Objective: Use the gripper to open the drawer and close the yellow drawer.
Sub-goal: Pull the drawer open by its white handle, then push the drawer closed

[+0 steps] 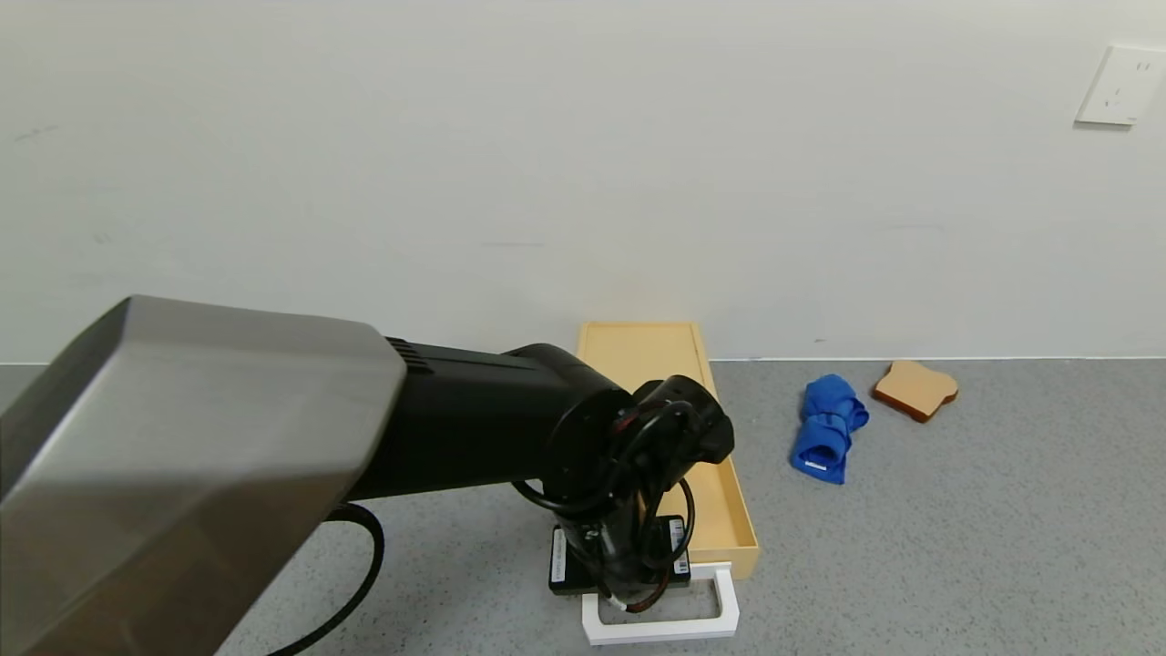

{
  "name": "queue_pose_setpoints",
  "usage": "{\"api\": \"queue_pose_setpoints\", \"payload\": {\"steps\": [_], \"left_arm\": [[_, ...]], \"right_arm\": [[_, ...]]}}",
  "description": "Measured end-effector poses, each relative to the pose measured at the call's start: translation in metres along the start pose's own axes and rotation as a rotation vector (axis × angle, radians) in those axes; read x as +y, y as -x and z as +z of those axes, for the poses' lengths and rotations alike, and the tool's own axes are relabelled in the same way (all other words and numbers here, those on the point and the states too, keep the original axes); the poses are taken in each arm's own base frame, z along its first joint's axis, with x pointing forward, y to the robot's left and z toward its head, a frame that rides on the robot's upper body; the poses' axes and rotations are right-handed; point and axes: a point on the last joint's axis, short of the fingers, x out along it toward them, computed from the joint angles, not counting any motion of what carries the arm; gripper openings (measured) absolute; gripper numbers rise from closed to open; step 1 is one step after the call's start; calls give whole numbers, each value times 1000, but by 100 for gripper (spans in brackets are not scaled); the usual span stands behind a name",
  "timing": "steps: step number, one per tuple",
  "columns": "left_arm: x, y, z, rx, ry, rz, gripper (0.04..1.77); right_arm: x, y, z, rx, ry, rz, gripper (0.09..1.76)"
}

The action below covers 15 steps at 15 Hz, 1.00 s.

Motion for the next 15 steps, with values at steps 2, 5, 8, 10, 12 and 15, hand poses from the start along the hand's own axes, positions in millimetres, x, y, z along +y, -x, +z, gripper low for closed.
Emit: {"api": "queue_pose_setpoints", "payload": {"steps": [2, 5, 8, 10, 12, 15], "left_arm": [[5, 19, -1, 1, -20, -3, 11], [14, 53, -2, -26, -120, -68, 11], [31, 93, -3, -61, -207, -174, 11], [49, 111, -1, -93, -258, -232, 11], [66, 121, 5, -167, -274, -317, 11], [94, 132, 5, -292, -345, -436, 11]], "right_arm": [[0, 0, 0, 0, 0, 0, 170], [0, 0, 0, 0, 0, 0, 170], [0, 0, 0, 0, 0, 0, 170], [0, 0, 0, 0, 0, 0, 170], [0, 0, 0, 0, 0, 0, 170], [0, 0, 0, 0, 0, 0, 170]]}}
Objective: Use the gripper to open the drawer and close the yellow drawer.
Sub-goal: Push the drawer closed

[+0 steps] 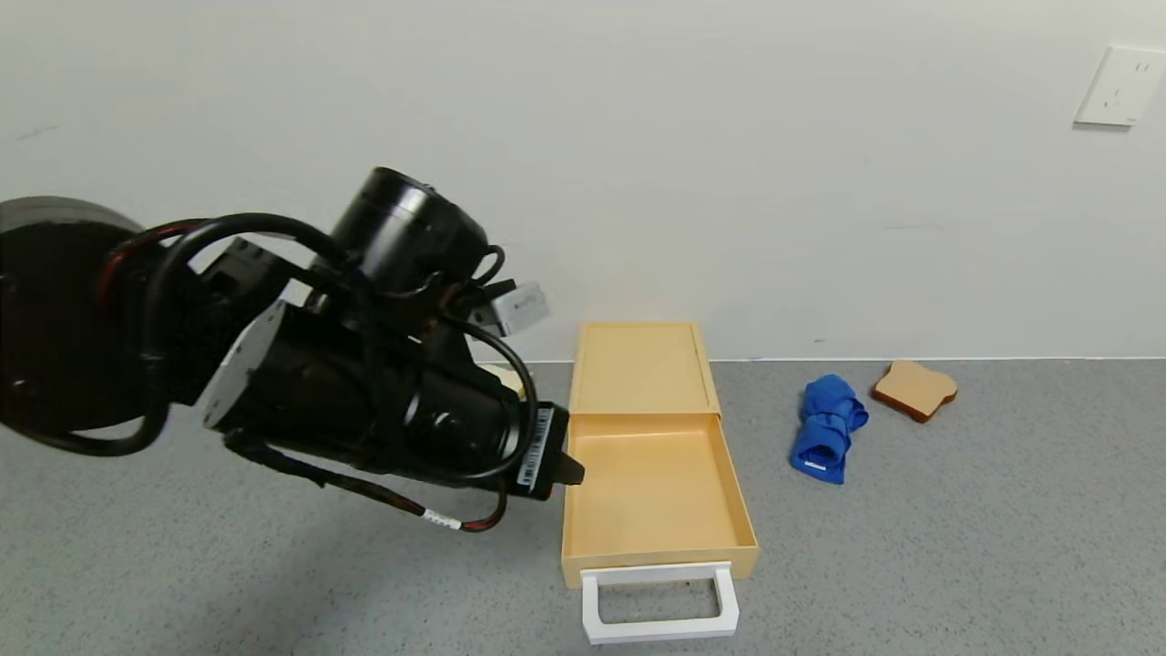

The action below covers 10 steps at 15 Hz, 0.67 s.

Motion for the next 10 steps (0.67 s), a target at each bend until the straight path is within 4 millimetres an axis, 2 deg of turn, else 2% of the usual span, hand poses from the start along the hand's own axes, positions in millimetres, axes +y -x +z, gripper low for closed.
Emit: {"api": "queue_pose_setpoints", "payload": {"steps": [4, 10], "left_arm": [[15, 22, -14, -147, -82, -73, 11], [17, 31, -23, -175, -105, -82, 11]], "right_arm": [[0, 0, 0, 0, 0, 0, 170], [0, 0, 0, 0, 0, 0, 170]]}}
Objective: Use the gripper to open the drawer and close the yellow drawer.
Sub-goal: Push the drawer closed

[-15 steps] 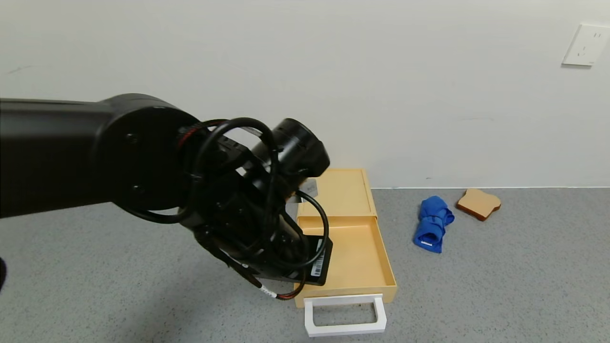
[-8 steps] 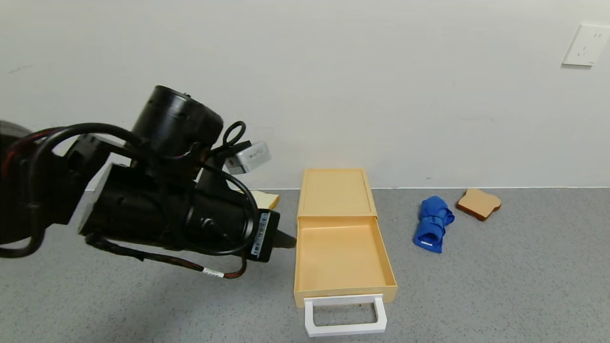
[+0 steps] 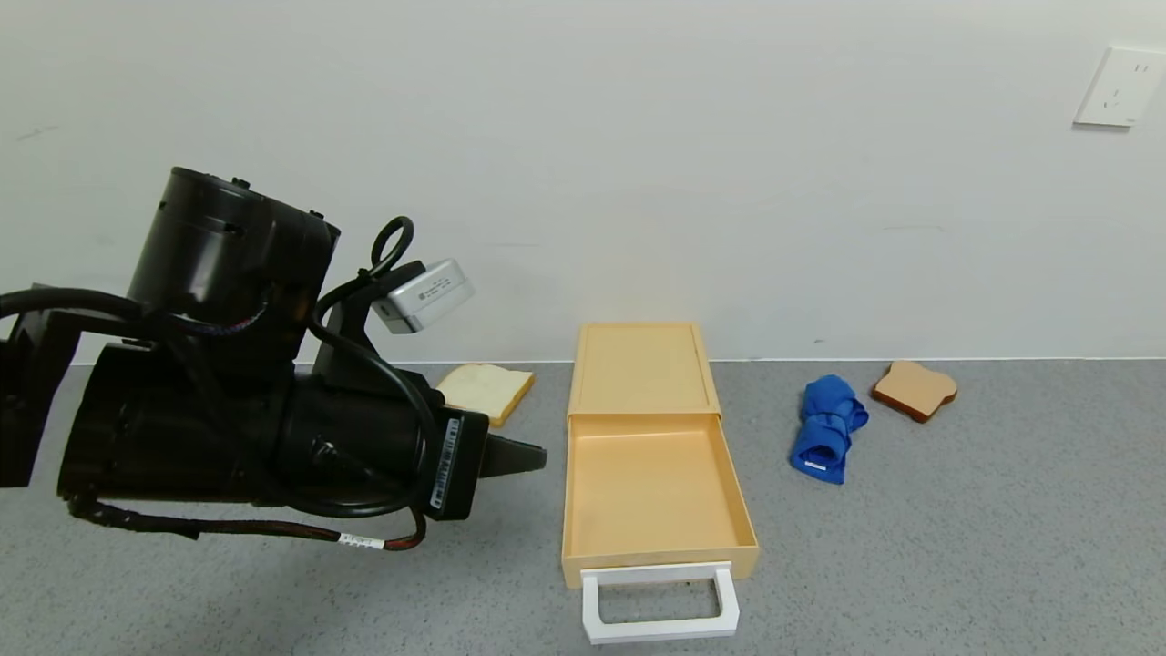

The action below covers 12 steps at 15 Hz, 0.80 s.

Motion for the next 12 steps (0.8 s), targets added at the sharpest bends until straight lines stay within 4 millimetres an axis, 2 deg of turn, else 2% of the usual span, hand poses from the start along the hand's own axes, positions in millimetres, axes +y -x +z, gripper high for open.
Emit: {"api": "queue_pose_setpoints", "payload": {"steps": [6, 10, 12], "left_arm": [[0, -7, 1, 9, 6, 16, 11], [-9, -32, 3, 43, 60, 125, 11], [-17, -44, 3, 113, 116, 169, 11]], "right_arm": [[0, 0, 0, 0, 0, 0, 170], [0, 0, 0, 0, 0, 0, 170], [0, 0, 0, 0, 0, 0, 170]]}}
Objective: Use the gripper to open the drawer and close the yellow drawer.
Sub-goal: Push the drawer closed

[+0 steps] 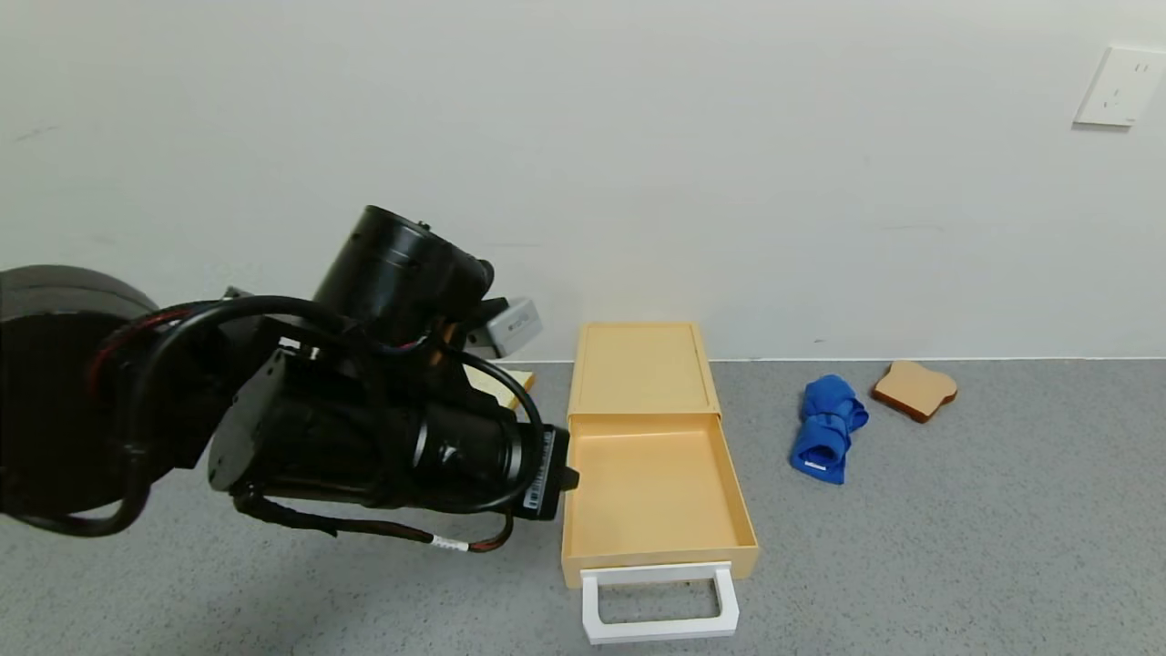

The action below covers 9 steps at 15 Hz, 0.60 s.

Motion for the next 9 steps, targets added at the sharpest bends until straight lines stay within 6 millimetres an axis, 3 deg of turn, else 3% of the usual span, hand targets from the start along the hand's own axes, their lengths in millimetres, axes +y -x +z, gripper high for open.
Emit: {"api": "queue_pose_setpoints", "payload": {"steps": [4, 9], "left_arm": [[-18, -23, 5, 140, 143, 119, 11], [-33, -74, -3, 218, 265, 265, 11]], "right_arm": [[0, 0, 0, 0, 0, 0, 170], [0, 0, 0, 0, 0, 0, 170]]}}
